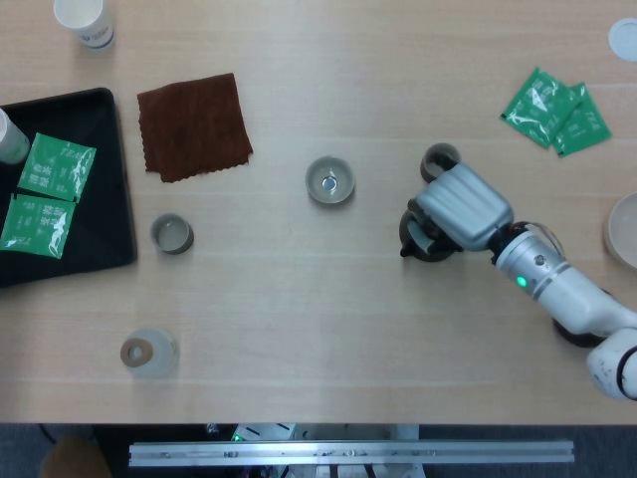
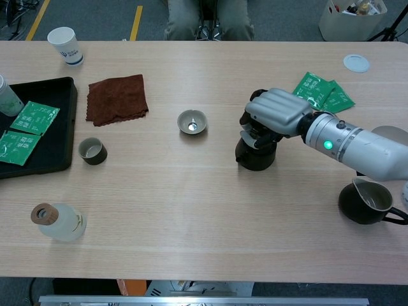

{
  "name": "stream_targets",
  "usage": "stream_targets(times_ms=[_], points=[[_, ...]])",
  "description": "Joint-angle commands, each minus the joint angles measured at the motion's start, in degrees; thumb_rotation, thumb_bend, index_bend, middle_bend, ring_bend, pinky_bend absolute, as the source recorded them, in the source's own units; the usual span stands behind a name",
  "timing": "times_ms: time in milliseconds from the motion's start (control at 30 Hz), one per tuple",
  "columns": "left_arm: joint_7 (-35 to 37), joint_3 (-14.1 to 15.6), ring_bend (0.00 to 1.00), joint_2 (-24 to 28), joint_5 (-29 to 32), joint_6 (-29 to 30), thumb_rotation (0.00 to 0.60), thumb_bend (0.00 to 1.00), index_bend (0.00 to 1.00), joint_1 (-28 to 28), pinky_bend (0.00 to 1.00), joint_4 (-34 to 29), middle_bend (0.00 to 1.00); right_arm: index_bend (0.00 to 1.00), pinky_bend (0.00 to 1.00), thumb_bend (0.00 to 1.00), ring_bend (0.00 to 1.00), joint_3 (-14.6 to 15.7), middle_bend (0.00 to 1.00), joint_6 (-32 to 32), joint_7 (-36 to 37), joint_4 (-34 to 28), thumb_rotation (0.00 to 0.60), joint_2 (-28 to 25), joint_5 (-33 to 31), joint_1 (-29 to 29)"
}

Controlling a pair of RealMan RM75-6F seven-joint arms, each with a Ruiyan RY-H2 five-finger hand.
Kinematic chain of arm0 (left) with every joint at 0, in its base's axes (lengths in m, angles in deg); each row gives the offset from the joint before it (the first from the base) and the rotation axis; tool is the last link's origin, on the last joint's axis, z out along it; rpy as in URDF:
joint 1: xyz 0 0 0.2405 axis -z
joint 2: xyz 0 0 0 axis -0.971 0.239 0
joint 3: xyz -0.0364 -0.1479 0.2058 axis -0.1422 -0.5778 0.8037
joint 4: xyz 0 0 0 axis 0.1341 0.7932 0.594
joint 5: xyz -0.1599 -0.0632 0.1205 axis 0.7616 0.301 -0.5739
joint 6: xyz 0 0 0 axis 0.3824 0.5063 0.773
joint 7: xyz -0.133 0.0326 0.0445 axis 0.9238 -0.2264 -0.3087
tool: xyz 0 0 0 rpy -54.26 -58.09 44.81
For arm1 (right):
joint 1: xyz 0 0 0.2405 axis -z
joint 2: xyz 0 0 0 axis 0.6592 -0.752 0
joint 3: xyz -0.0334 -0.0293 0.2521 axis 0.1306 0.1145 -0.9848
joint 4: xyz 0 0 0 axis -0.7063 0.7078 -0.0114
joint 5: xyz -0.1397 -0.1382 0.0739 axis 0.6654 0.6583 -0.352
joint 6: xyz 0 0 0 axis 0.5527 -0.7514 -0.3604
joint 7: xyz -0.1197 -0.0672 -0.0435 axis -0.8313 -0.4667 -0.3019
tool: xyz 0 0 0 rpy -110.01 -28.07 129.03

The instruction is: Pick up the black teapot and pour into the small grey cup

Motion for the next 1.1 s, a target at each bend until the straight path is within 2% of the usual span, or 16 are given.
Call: stream_targets(times_ms=[33,167,333,600,633,700,767,1000,1100], points=[[0.02,0.02,0.17,0.01,0.01,-0.07,0.600,0.29,0.22,0.03,0.08,0.01,0.24,0.54,0.13,0.51,0.52,-0.21,0.61,0.12,0.11,-0.37,0.317,-0.32,-0.12,0.08],[-0.01,0.00,0.17,0.11,0.05,-0.11,0.600,0.29,0.22,0.06,0.08,-0.08,0.24,0.42,0.10,0.49,0.43,-0.54,0.51,0.09,0.20,-1.25,0.318,-1.08,0.02,0.15],[0.02,-0.05,0.17,0.24,-0.06,0.02,0.600,0.29,0.22,0.10,0.08,-0.24,0.24,0.26,0.06,0.45,0.27,-1.11,0.37,-0.97,-0.73,-2.90,0.305,-2.19,0.52,0.32],[0.27,-0.40,0.17,0.48,-0.39,-0.13,0.600,0.29,0.22,0.67,0.08,-0.33,0.24,0.25,0.05,0.45,0.24,-3.47,0.36,-9.16,-2.08,-8.05,0.304,-6.99,1.89,3.32],[0.40,-0.46,0.17,0.47,-0.51,-0.15,0.600,0.29,0.22,0.79,0.08,-0.30,0.24,0.25,0.05,0.45,0.24,-3.73,0.36,-10.54,-2.45,-8.73,0.319,-7.78,1.81,4.01],[0.71,-0.54,0.17,0.38,-0.68,-0.27,0.600,0.29,0.22,1.02,0.08,-0.09,0.24,0.25,0.05,0.45,0.24,-4.16,0.36,-13.82,-3.55,-10.49,0.408,-9.77,1.51,5.81],[0.75,-0.68,0.17,0.19,-0.76,-0.39,0.600,0.29,0.22,1.27,0.08,0.24,0.24,0.25,0.05,0.45,0.24,-4.20,0.36,-16.37,-4.38,-12.11,0.455,-11.66,1.23,7.50],[0.79,-1.67,0.17,-1.71,-2.10,1.08,0.600,0.29,0.22,2.07,0.08,2.43,0.25,0.25,0.05,0.45,0.24,-2.43,0.40,-26.94,-7.67,-15.07,0.540,-17.91,2.11,15.32],[0.55,-2.07,0.17,-2.61,-2.93,1.62,0.600,0.29,0.22,2.63,0.08,3.35,0.25,0.25,0.05,0.45,0.24,-1.46,0.41,-30.65,-7.34,-17.40,0.552,-20.99,1.84,19.13]])
